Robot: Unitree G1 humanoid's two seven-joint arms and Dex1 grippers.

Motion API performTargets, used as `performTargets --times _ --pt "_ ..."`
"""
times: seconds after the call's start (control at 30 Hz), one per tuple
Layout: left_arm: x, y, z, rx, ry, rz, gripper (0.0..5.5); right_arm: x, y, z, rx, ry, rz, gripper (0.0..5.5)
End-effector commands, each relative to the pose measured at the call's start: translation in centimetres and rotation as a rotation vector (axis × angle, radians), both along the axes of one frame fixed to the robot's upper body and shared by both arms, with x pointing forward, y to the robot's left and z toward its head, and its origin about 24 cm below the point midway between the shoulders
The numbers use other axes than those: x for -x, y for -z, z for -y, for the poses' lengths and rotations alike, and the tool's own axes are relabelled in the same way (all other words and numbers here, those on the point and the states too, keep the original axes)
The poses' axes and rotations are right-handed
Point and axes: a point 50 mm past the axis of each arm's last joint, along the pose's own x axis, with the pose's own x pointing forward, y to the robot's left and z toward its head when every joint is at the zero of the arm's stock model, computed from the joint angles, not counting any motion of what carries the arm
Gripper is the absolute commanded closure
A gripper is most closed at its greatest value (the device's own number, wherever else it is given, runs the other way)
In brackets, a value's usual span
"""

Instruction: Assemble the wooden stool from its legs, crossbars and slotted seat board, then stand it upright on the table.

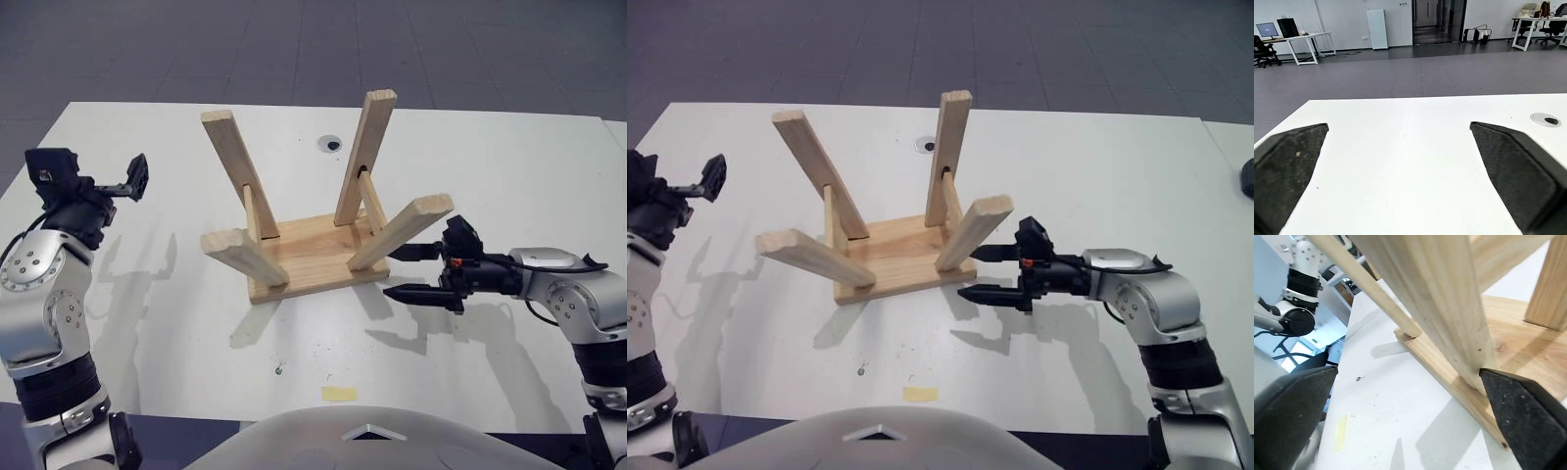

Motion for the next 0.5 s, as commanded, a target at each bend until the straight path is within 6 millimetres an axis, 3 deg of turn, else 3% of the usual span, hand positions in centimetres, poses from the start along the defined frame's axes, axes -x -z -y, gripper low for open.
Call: performTargets --times 0.03,0.13,0.2,0.3,0.4,0.5 --pt "1.1 1.1 0.0 -0.042 0.139 -0.087 0.12 0.3 -0.2 -0.6 -0.015 0.025 0.009 0.10" --pt "2.7 1.5 0.8 -0.046 0.313 -0.166 0.12 0.0 -0.1 0.8 0.020 0.096 0.023 0.10" --pt "5.0 2.8 1.2 -0.059 0.466 -0.308 0.12 -0.3 0.4 2.1 0.080 0.159 0.064 0.10" --pt "7.9 4.1 2.3 0.016 0.699 -0.500 0.12 -0.9 0.9 2.4 0.099 0.174 0.093 0.10" --pt "7.8 4.4 3.8 0.014 0.859 -0.557 0.12 -1.4 1.2 2.0 0.079 0.126 0.083 0.10" --pt "5.8 4.2 5.9 -0.011 0.951 -0.502 0.12 -1.8 1.5 1.3 0.089 0.043 0.080 0.10"
